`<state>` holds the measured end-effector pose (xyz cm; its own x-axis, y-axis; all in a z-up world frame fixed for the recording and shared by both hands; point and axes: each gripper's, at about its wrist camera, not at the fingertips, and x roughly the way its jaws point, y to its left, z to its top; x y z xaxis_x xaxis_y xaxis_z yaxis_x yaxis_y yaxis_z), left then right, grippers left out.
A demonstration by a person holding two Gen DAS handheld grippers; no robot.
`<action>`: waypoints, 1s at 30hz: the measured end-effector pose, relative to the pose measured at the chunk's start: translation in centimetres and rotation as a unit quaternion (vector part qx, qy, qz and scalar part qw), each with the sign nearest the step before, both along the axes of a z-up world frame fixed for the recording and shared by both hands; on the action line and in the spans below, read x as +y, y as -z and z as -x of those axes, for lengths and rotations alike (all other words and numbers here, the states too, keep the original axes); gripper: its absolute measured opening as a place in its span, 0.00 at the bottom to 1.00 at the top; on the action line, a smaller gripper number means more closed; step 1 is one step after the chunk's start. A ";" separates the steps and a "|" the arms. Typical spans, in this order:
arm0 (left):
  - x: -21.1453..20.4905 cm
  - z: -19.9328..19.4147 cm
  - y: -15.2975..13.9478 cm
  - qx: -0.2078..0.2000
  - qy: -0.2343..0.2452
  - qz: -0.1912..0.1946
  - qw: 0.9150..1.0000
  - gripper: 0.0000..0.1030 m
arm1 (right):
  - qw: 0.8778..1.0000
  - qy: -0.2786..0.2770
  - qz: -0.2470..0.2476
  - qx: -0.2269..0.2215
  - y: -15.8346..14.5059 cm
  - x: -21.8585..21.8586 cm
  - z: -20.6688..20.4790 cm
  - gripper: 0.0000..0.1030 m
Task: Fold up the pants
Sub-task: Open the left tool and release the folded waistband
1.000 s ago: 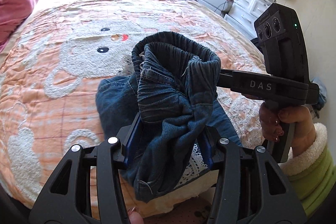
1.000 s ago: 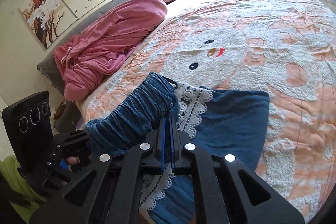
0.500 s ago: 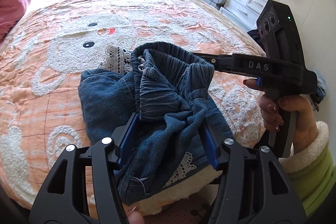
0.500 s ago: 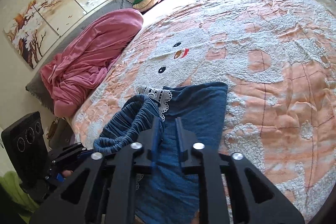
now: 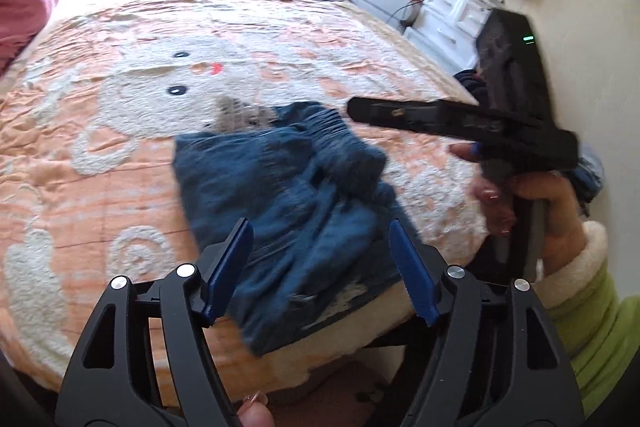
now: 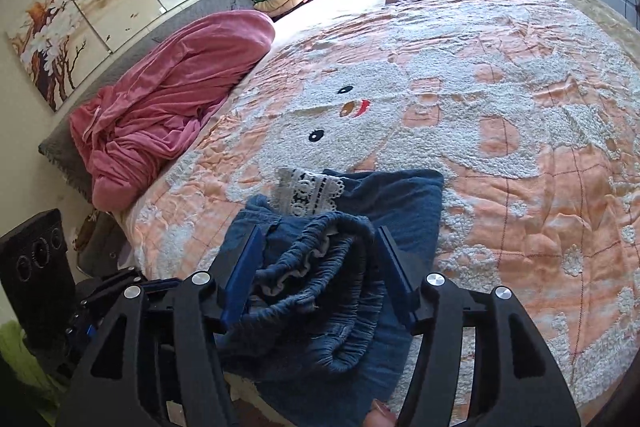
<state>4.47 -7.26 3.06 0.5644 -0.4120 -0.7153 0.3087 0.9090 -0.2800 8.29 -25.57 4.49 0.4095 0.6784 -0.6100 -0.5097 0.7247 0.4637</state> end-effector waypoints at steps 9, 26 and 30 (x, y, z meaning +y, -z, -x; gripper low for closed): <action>1.8 0.2 2.0 0.020 -0.009 -0.008 1.000 0.52 | 0.994 -0.054 0.085 -0.043 -0.9 3.5 3.9 0.62; 3.3 -6.9 0.1 0.033 -0.011 0.004 0.999 0.47 | 0.991 -0.066 0.105 -0.056 1.1 1.0 6.5 0.42; 2.4 -8.6 1.5 0.054 0.001 -0.017 0.998 0.46 | 0.990 -0.073 0.108 -0.059 1.0 1.7 6.2 0.42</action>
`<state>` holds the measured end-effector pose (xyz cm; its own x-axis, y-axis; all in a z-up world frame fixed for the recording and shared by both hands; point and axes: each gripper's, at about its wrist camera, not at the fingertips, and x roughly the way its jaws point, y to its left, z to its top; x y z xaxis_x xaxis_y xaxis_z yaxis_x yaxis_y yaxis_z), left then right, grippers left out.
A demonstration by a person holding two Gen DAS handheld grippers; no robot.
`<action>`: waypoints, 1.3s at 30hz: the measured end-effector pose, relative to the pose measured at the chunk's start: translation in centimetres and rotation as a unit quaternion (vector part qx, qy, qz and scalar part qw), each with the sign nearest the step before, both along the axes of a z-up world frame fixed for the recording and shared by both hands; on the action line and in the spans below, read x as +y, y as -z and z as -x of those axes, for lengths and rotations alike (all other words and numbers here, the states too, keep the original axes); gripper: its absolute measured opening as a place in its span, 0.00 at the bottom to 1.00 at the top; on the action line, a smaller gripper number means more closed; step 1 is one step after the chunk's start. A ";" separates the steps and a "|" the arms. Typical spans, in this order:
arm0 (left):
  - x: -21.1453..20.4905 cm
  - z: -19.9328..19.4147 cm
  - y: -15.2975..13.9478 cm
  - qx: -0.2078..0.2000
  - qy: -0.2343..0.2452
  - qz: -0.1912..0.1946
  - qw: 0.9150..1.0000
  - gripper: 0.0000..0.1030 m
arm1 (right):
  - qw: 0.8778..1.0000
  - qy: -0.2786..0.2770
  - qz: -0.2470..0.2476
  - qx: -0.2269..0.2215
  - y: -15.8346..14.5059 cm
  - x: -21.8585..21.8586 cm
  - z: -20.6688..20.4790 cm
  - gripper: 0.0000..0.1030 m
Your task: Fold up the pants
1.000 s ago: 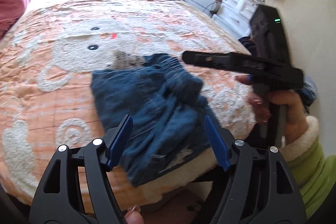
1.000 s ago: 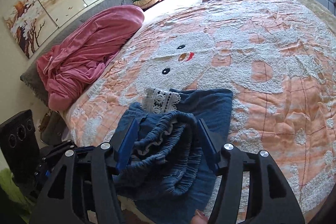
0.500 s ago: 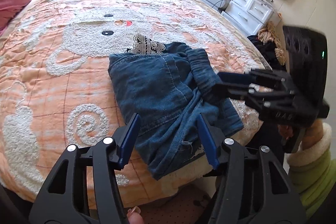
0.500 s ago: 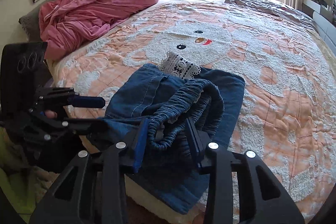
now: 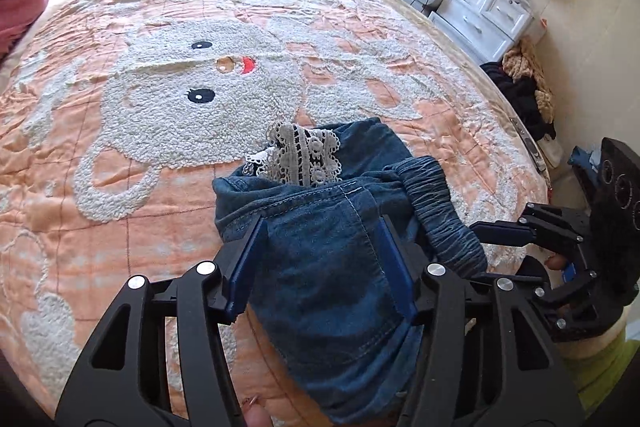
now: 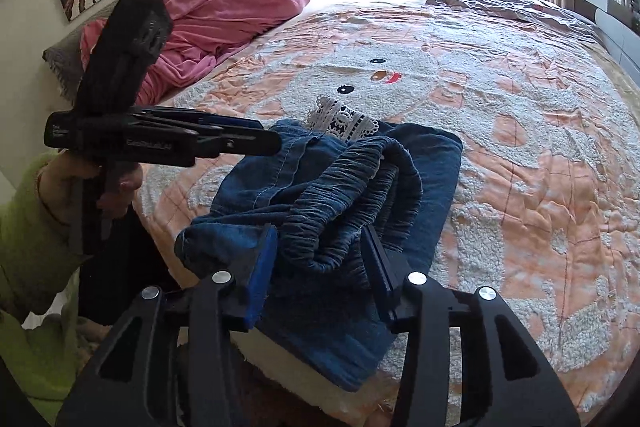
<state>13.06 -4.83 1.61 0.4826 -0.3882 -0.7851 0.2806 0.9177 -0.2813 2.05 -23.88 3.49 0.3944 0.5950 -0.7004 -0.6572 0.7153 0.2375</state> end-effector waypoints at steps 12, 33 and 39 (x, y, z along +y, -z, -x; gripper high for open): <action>-1.0 -1.9 3.3 0.035 0.013 -0.017 0.999 0.47 | 0.999 -0.011 0.036 -0.006 1.7 -0.9 0.3 0.05; -0.7 -2.2 1.5 0.022 0.017 -0.013 1.000 0.47 | 0.971 -0.154 0.095 -0.155 -1.4 5.2 7.0 0.34; -0.6 -2.1 1.7 0.025 0.018 -0.014 0.999 0.47 | 0.945 -0.203 0.164 -0.198 -0.2 8.0 7.3 0.34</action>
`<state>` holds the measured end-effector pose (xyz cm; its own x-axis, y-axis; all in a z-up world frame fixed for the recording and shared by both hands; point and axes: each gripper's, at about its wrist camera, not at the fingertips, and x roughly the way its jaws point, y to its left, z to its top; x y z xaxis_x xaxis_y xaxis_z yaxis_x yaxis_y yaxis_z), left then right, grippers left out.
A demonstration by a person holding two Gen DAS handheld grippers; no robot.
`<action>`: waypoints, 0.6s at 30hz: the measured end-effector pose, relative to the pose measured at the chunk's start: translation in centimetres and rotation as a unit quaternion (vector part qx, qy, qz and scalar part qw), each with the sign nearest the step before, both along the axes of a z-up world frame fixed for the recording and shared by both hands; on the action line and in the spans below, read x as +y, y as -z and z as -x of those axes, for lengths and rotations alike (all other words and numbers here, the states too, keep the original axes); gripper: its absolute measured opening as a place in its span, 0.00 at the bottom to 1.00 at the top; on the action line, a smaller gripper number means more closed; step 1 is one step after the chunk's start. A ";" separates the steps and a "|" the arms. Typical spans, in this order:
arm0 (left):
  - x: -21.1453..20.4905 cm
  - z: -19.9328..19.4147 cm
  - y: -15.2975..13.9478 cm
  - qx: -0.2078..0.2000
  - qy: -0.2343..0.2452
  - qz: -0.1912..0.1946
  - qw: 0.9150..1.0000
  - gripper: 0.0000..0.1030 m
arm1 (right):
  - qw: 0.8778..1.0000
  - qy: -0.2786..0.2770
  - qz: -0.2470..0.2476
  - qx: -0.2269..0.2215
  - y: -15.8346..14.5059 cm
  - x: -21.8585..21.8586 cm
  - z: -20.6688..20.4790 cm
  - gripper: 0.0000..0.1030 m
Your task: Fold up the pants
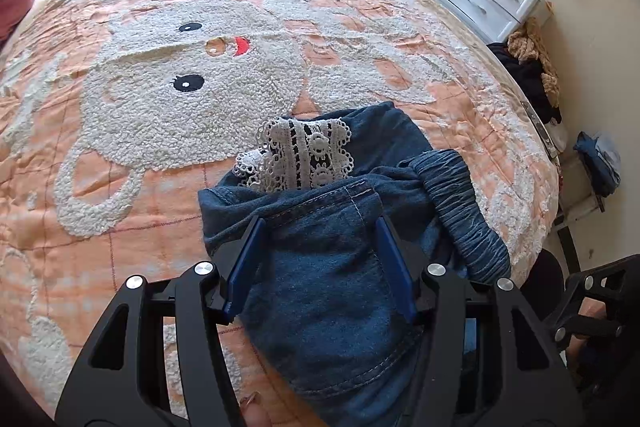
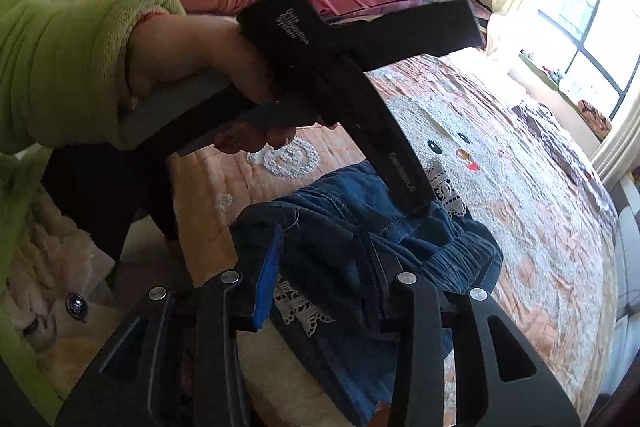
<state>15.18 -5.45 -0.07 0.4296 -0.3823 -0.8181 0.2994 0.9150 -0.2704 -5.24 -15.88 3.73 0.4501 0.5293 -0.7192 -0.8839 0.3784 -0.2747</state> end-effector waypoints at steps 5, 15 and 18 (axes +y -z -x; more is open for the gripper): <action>-0.2 -0.2 0.3 0.002 0.002 -0.003 1.000 0.47 | 0.999 -0.022 0.028 -0.010 1.2 1.5 -0.5 0.13; -0.6 -0.4 0.6 0.000 0.008 0.000 1.000 0.49 | 0.999 -0.034 0.006 0.036 1.3 -1.9 0.7 0.05; -0.7 -0.3 0.6 -0.001 0.010 0.000 1.000 0.49 | 0.999 -0.023 0.000 0.048 1.4 -2.7 1.1 0.05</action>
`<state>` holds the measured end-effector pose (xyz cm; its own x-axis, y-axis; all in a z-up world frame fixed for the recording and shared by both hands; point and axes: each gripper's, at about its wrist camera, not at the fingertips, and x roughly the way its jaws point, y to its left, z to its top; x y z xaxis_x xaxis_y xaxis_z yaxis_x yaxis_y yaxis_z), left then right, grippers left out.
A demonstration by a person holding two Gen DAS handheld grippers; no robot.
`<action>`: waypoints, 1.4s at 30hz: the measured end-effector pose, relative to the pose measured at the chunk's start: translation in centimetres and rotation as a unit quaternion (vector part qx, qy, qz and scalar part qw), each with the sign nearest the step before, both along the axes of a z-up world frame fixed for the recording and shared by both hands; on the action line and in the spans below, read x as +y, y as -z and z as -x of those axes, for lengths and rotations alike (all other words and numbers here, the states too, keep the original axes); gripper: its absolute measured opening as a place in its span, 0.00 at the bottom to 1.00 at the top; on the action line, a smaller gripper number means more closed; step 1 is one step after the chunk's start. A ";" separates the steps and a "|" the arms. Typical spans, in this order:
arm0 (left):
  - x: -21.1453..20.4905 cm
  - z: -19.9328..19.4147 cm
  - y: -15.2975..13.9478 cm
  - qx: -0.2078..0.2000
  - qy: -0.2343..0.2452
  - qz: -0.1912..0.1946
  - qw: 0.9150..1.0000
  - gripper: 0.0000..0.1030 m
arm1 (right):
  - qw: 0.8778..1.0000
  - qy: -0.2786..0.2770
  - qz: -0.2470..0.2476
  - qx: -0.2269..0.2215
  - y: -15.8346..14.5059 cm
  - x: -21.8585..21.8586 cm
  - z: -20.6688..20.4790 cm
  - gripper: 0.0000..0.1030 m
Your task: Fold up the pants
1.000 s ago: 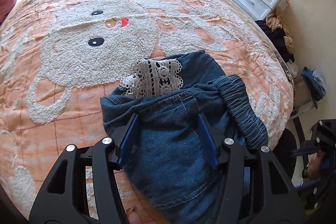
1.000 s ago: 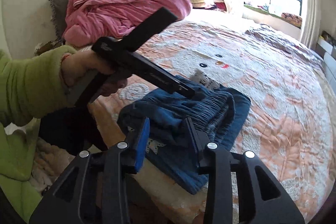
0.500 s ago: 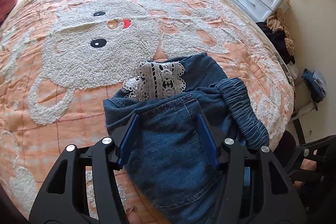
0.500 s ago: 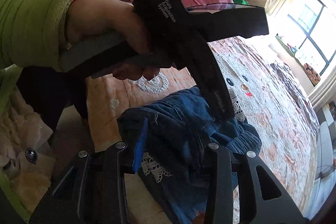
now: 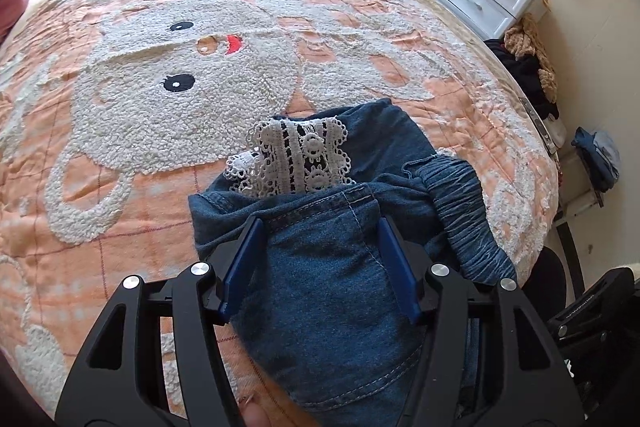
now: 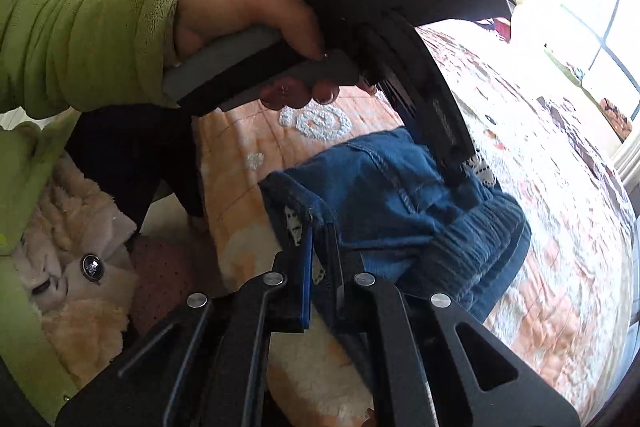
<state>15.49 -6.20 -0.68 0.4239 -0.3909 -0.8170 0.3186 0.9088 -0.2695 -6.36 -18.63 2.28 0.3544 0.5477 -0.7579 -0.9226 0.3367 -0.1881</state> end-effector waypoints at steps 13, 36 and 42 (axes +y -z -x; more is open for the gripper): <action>0.1 -0.2 0.1 -0.002 -0.001 -0.005 1.000 0.50 | 0.997 -0.033 -0.020 -0.069 -2.7 2.4 0.6 0.44; -0.8 -0.3 0.5 -0.026 0.010 -0.024 0.999 0.53 | 0.996 0.039 -0.056 0.059 2.4 -0.9 -0.5 0.06; -0.8 -0.3 0.6 -0.027 0.010 -0.024 0.999 0.53 | 0.993 0.063 -0.076 0.070 3.3 -1.1 -0.5 0.06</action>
<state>15.75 -7.00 -1.29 0.4605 -0.3605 -0.8112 0.3489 0.9138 -0.2081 -5.87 -19.76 -0.98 0.3245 0.6175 -0.7165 -0.8853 0.4651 -0.0001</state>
